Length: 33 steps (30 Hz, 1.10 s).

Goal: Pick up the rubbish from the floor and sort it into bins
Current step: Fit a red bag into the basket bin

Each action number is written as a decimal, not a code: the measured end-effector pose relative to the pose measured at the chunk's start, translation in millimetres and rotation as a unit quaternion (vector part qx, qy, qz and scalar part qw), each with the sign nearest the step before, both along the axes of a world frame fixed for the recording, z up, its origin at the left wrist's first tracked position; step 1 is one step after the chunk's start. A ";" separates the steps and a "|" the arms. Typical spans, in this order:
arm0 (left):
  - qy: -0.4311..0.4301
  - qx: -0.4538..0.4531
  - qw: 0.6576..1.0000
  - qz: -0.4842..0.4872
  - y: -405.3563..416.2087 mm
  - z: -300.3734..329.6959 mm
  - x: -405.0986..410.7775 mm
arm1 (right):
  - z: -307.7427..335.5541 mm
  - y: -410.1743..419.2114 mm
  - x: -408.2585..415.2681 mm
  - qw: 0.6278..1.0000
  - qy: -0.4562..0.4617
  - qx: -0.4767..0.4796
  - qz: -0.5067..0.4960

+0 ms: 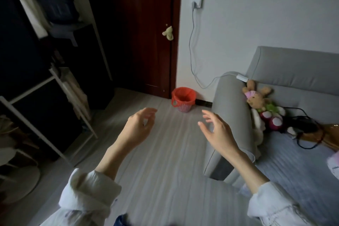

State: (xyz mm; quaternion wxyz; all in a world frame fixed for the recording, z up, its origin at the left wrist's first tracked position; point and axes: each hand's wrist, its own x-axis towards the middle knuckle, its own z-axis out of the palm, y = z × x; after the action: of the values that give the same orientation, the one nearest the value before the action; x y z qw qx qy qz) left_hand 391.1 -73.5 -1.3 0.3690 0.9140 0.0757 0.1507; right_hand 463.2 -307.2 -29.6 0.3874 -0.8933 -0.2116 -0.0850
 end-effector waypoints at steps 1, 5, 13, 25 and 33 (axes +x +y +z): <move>0.003 -0.001 1.000 0.003 3.9 -3.8 21.3 | -1.3 3.4 21.7 1.000 0.002 -0.001 0.002; 0.007 -0.029 1.000 0.009 24.4 -28.2 126.7 | -10.6 23.3 133.4 1.000 0.007 -0.001 -0.008; 0.062 -0.053 0.997 0.009 51.9 -45.7 334.2 | -19.5 47.3 321.4 0.997 0.067 -0.012 -0.024; 0.144 -0.060 0.988 0.007 88.6 -128.3 642.5 | -105.0 80.2 621.6 0.985 0.163 -0.047 -0.017; 0.214 -0.148 0.965 0.041 103.1 -229.7 859.4 | -193.9 121.1 840.7 0.959 0.270 -0.083 -0.003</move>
State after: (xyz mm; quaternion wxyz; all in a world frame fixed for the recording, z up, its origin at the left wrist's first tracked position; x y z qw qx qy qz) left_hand 1250.5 29.6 -231.0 0.4692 0.8562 0.2116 -0.0461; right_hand 1303.9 -186.1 -223.4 0.3539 -0.9127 -0.1027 0.1765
